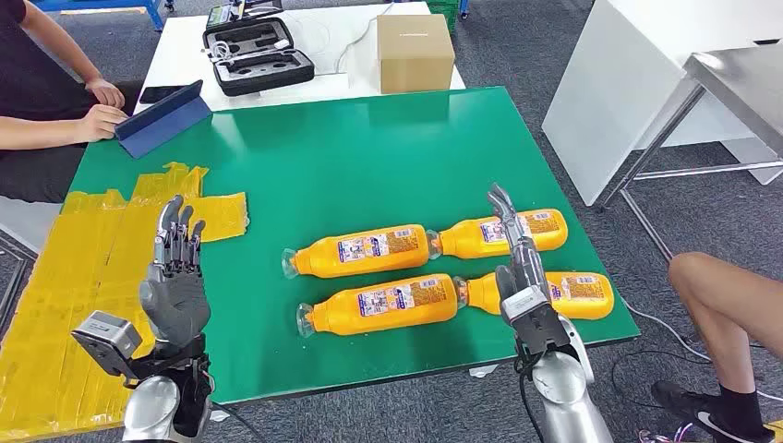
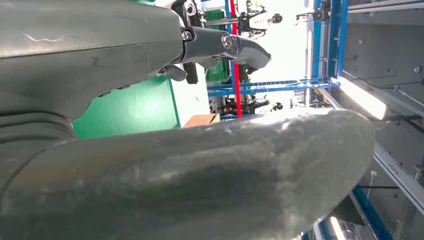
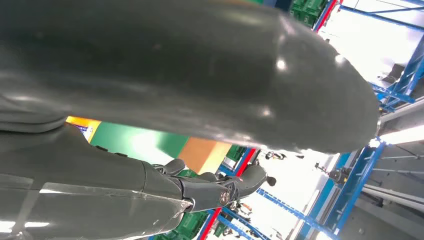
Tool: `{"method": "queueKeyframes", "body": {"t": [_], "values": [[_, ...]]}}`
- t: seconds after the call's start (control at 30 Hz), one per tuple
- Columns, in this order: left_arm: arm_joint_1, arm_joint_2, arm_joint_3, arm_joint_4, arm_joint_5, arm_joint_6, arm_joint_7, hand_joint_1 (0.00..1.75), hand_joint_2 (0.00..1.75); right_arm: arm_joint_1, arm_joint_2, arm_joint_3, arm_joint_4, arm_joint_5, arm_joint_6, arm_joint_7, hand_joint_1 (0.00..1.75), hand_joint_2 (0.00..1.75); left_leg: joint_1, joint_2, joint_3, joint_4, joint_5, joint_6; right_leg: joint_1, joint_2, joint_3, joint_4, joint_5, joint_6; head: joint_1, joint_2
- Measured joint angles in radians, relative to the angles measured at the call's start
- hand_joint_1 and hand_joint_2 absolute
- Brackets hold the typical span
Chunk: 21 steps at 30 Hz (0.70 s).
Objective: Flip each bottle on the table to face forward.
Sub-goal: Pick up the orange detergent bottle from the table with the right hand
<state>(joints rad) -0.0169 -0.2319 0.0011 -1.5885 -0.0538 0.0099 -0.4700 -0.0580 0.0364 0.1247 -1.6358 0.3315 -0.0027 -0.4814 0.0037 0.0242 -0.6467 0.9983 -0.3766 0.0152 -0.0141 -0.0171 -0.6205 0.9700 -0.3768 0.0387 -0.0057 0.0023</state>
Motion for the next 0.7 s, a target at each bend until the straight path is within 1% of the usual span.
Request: {"method": "queueKeyframes", "body": {"t": [0.4, 0.53, 0.7], "values": [[0.0, 0.0, 0.0, 0.0, 0.0, -0.006, 0.0, 0.0, 0.0, 0.0, -0.005, 0.006, 0.0, 0.001, 0.0, 0.0, 0.0, 0.0, 0.0, 0.0, 0.0, 0.0, 0.0, 0.0, 0.0, 0.0, 0.0, 0.0, 0.0, 0.0, 0.0, 0.0], [0.0, 0.0, 0.0, 0.0, 0.0, -0.009, 0.0, 0.0, 0.0, 0.0, -0.006, 0.01, 0.0, 0.011, 0.0, 0.005, 0.0, 1.75, 0.0, 0.0, 0.0, 0.0, 0.0, 0.0, 0.0, 0.0, 0.0, 0.0, 0.0, 0.0, 0.0, 0.0], [0.0, 0.0, 0.0, 0.0, -0.001, -0.01, 0.0, 0.0, 0.0, -0.004, -0.016, 0.029, 0.011, 0.023, 0.029, 0.041, 0.0, 1.75, 0.0, 0.0, 0.0, 0.0, 0.0, 0.0, 0.0, 0.0, 0.0, 0.0, 0.0, 0.0, 0.0, 0.0]]}}
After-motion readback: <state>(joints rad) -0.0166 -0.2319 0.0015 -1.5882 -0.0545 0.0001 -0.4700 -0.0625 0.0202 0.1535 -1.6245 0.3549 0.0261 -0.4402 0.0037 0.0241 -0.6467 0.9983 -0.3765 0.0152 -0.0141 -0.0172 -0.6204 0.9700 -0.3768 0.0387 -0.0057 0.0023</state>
